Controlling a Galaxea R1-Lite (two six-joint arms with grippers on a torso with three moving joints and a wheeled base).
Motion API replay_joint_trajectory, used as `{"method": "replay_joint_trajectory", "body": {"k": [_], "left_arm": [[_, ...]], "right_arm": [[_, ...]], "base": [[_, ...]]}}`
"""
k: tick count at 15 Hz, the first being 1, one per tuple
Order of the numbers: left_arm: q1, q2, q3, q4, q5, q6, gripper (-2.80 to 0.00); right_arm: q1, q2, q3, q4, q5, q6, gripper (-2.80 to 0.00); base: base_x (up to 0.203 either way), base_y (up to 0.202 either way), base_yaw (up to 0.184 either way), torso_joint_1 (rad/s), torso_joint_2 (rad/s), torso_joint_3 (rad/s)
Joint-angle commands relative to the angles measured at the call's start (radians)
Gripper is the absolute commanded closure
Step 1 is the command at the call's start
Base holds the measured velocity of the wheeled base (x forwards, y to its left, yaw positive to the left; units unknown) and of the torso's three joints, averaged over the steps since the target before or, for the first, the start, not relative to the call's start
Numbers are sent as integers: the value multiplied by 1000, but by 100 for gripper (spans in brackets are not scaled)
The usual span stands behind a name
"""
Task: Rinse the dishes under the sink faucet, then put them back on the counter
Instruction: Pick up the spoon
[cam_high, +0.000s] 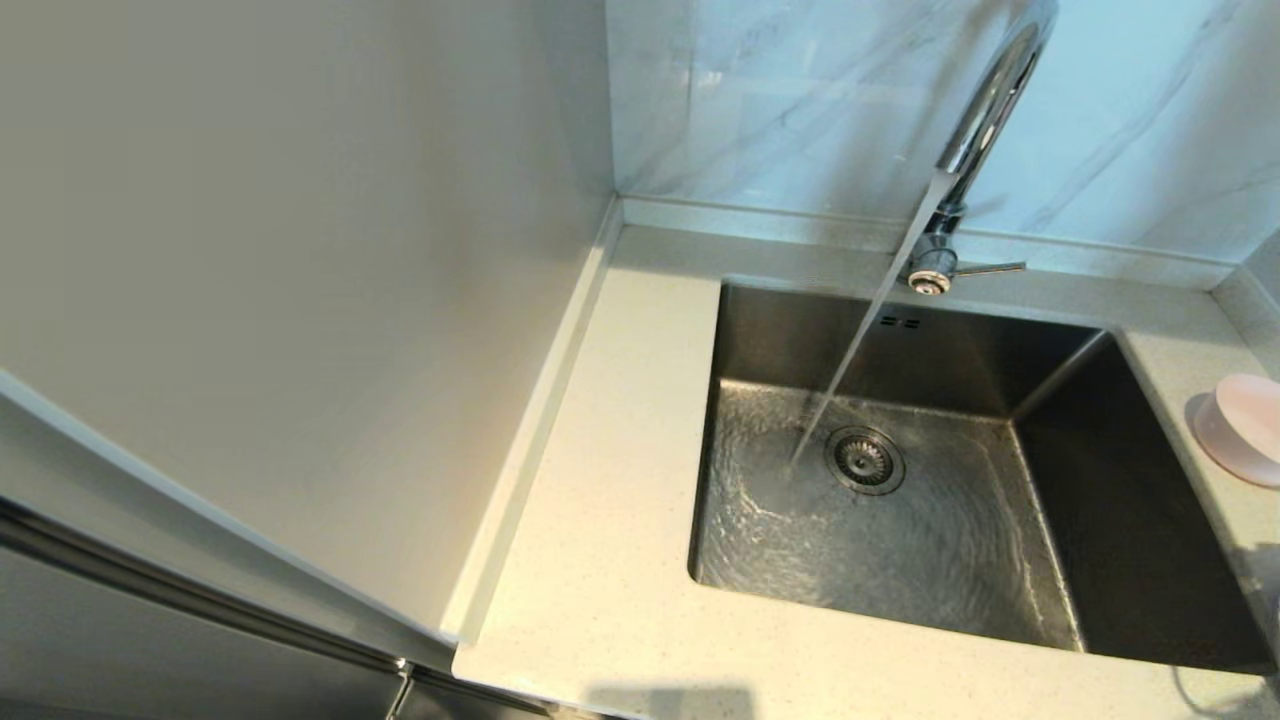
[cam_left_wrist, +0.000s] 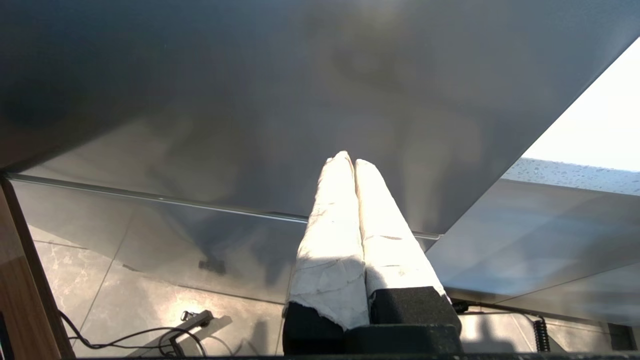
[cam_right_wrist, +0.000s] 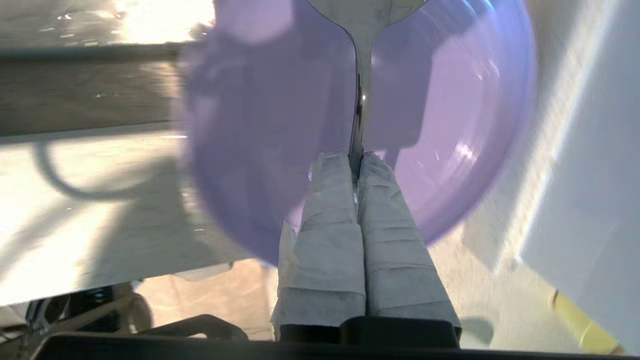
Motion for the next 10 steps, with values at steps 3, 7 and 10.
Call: {"method": "replay_joint_trajectory", "body": {"k": [3,7,10], "left_arm": [[0,0,0,0,-1,0,0],[0,0,0,0,0,0,0],[0,0,0,0,0,0,0]], "right_arm": [[258,-63,6,1,-89,-3,0],[481,-53,15,-1,-159,1,0],[625,-41,23,-4,-166,34,0]], "base": [[0,0,0,0,0,0],[0,0,0,0,0,0],[0,0,0,0,0,0]]}}
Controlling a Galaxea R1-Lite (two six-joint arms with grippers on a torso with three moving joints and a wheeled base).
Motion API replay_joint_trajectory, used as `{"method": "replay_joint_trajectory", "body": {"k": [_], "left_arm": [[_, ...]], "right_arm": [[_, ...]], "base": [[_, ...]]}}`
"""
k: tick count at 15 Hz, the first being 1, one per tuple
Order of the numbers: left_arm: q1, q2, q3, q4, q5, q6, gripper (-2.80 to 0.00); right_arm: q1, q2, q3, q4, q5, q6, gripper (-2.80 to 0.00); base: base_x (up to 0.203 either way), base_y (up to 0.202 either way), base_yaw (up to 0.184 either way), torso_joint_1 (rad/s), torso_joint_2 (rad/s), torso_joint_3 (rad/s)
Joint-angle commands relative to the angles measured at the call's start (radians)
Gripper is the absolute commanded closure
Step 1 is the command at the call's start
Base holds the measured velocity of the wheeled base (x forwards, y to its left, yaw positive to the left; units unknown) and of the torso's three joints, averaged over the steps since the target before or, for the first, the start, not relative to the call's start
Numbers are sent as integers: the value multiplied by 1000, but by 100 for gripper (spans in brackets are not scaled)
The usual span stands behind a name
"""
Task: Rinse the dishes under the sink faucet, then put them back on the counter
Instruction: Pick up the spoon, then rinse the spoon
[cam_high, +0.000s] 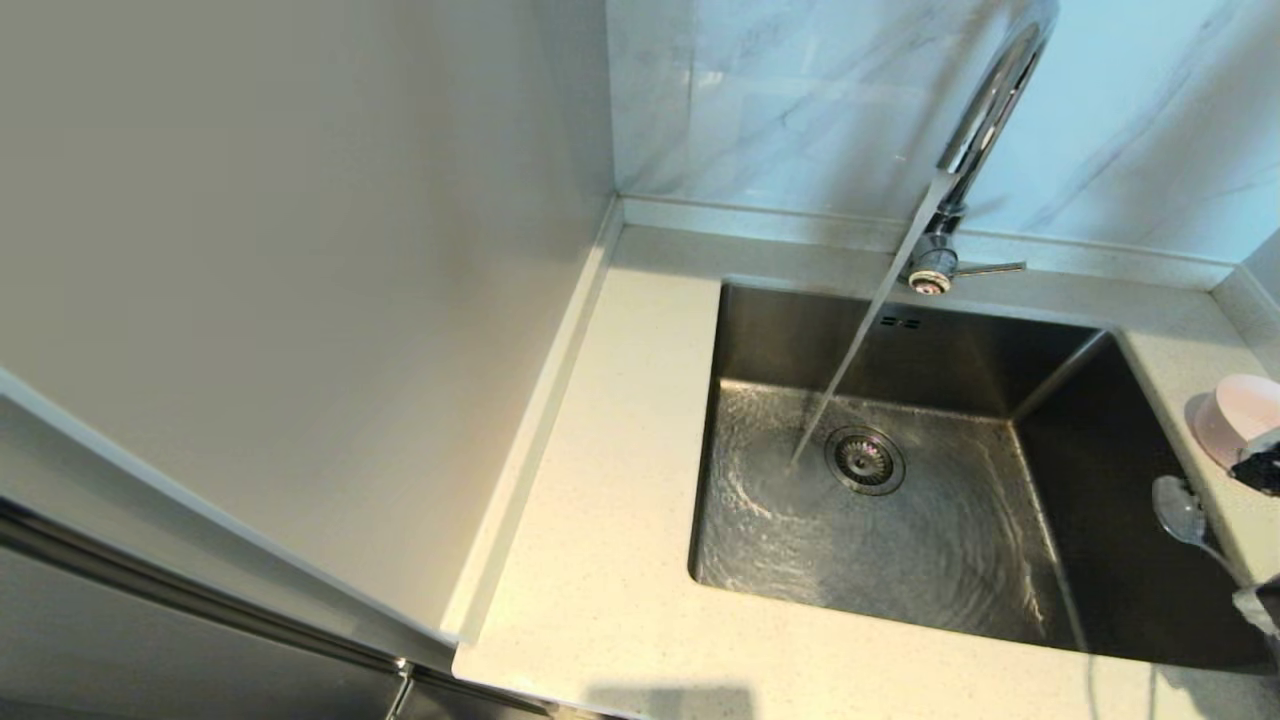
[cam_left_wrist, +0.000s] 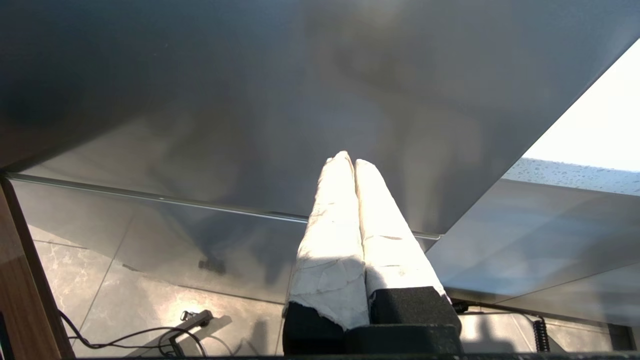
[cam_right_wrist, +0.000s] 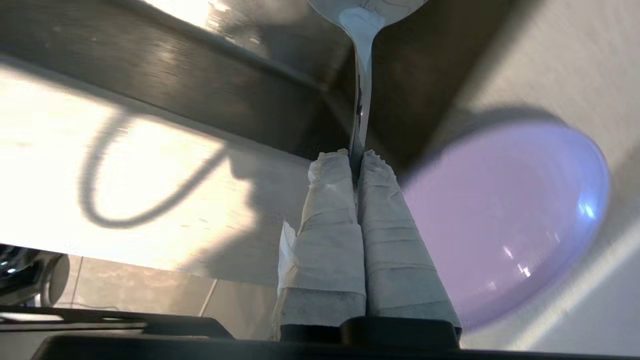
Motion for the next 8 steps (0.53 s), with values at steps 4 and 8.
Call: {"method": "replay_joint_trajectory", "body": {"k": [4,8], "left_arm": [[0,0,0,0,1,0,0],[0,0,0,0,1,0,0]], "right_arm": [[236,73,15,-64,-67,168,0],[327,150,32,-223,-100,215,0]], "base": [[0,0,0,0,0,0],[0,0,0,0,0,0]]}}
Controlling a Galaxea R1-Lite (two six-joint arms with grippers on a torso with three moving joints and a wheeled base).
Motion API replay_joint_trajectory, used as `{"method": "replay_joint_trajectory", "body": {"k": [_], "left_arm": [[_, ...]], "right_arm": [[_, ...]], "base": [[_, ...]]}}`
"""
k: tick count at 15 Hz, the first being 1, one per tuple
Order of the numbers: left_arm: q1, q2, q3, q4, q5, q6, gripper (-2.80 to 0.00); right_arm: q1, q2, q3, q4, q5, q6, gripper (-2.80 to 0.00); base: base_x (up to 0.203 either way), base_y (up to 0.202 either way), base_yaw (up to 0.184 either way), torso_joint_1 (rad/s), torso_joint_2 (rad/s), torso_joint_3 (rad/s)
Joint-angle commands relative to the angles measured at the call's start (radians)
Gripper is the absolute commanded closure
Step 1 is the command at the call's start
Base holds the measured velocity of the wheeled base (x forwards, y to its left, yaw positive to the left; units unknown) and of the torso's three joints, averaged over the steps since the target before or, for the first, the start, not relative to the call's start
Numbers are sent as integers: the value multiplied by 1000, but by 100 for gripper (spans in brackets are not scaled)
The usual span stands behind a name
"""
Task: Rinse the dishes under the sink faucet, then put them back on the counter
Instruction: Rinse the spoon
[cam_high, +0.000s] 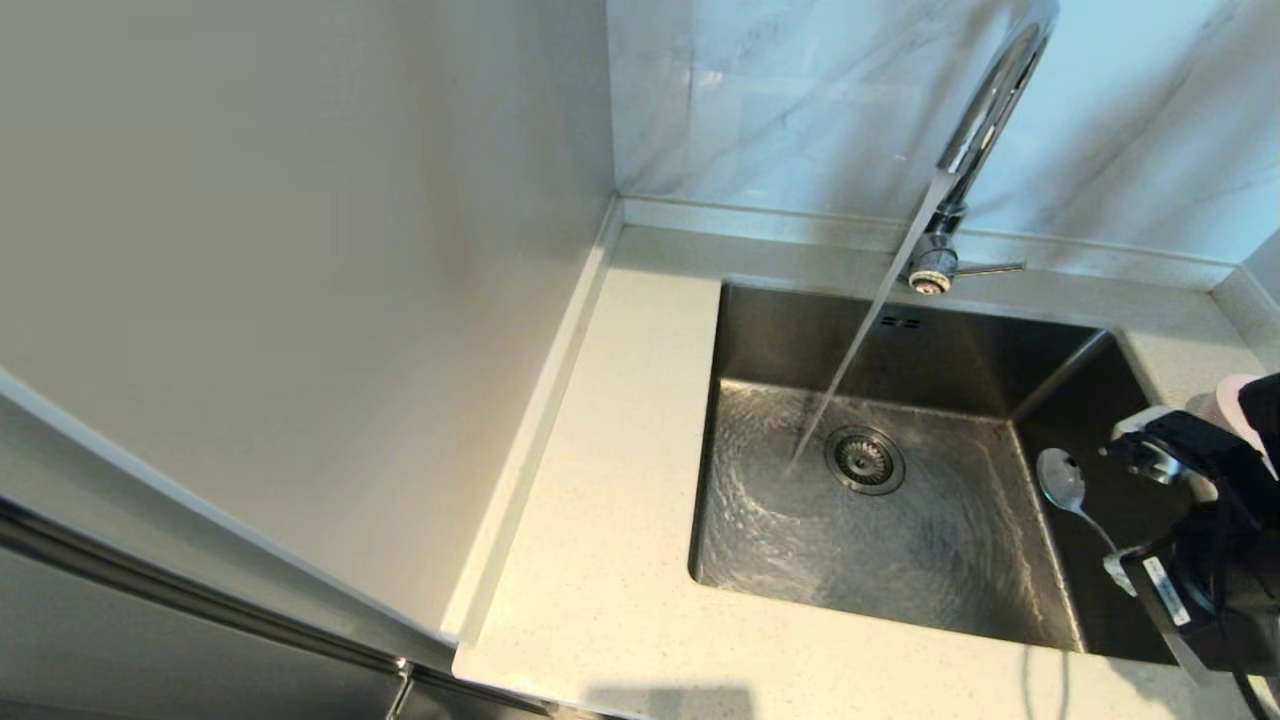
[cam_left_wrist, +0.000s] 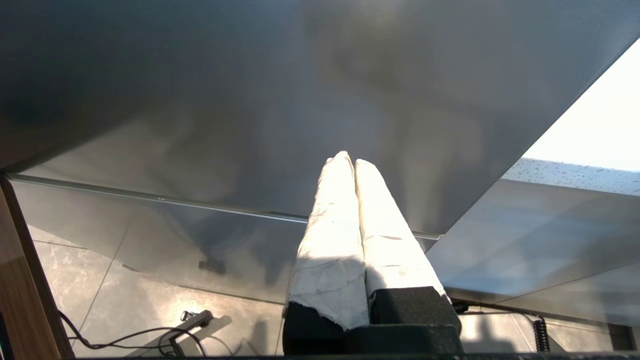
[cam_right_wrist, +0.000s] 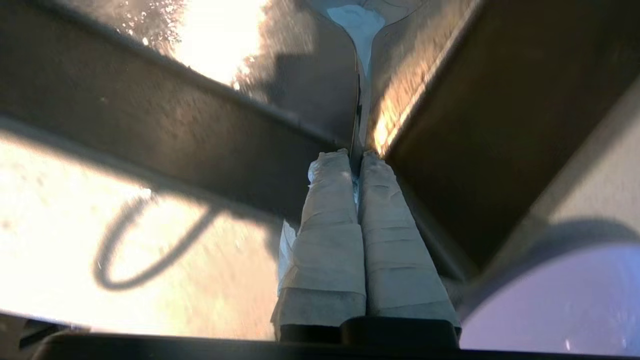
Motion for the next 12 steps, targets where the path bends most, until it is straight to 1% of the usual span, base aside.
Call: {"method": "replay_joint_trajectory", "body": {"k": [1,3,6,8,10,12], "left_arm": [[0,0,0,0,1,0,0],[0,0,0,0,1,0,0],[0,0,0,0,-1,0,0],[0,0,0,0,0,0,0],[0,0,0,0,1,0,0],[0,0,0,0,1,0,0]], "right_arm": [[52,73,-14,-58,-7,17,0],[110,132,-66,-117,-71,41,0],[208,207,-182,-173,-137,60,0],[290,254,-240,-200,-215,71,0],[362,301,-275,-254,-303,107,0],[397,320,-302,-262,-335,124,0]], "base": [[0,0,0,0,0,0],[0,0,0,0,0,0],[0,0,0,0,0,0],[0,0,0,0,0,0],[0,0,0,0,0,0],[0,0,0,0,0,0]]}}
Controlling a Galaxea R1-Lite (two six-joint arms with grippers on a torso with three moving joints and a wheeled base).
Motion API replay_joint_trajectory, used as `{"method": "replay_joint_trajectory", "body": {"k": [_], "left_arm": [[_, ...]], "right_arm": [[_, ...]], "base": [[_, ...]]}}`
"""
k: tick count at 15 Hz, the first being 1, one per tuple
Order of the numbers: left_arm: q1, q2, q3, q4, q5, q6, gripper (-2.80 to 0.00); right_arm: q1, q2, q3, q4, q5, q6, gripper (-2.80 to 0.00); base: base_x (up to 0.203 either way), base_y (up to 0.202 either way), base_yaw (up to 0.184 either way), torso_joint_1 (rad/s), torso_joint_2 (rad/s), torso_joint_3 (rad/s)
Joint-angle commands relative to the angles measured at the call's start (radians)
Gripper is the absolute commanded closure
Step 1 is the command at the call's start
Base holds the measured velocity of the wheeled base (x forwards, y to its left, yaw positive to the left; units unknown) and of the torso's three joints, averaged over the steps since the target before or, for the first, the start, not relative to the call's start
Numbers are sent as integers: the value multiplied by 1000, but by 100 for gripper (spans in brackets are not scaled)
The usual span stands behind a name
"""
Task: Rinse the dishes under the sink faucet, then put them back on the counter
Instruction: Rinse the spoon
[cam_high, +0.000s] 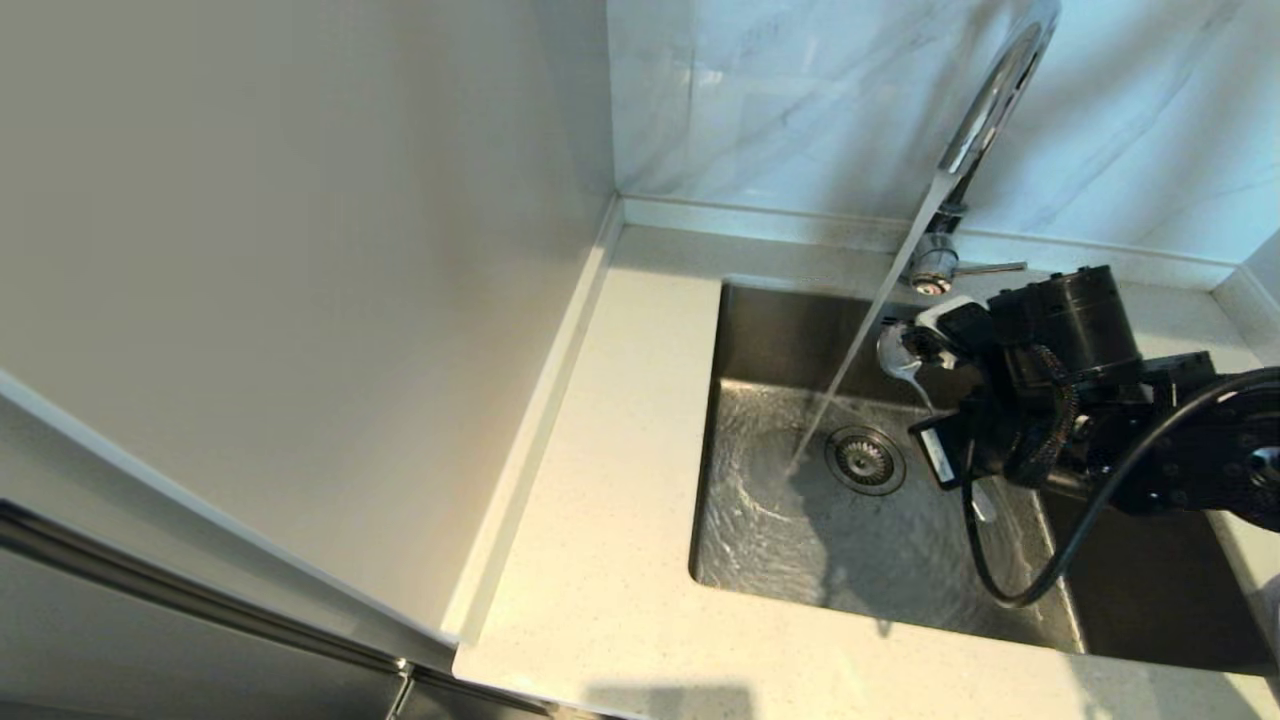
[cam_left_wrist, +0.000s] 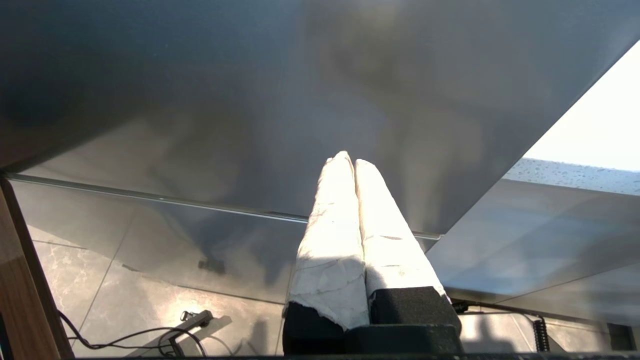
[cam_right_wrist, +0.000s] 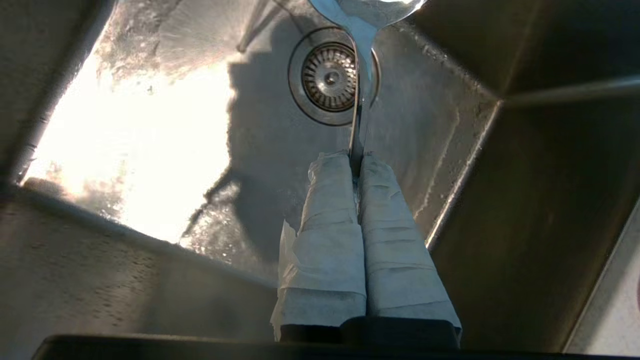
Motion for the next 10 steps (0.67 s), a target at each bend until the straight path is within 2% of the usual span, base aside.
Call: {"method": "replay_joint_trajectory", "body": {"k": [1,10], "left_arm": [[0,0,0,0,-1,0,0],[0,0,0,0,1,0,0]], "right_arm": [[31,45,-32,-3,-21,2,0],[28,127,-171,-4,-109,10,0]], "base": [[0,0,0,0,0,0],[0,0,0,0,0,0]]}}
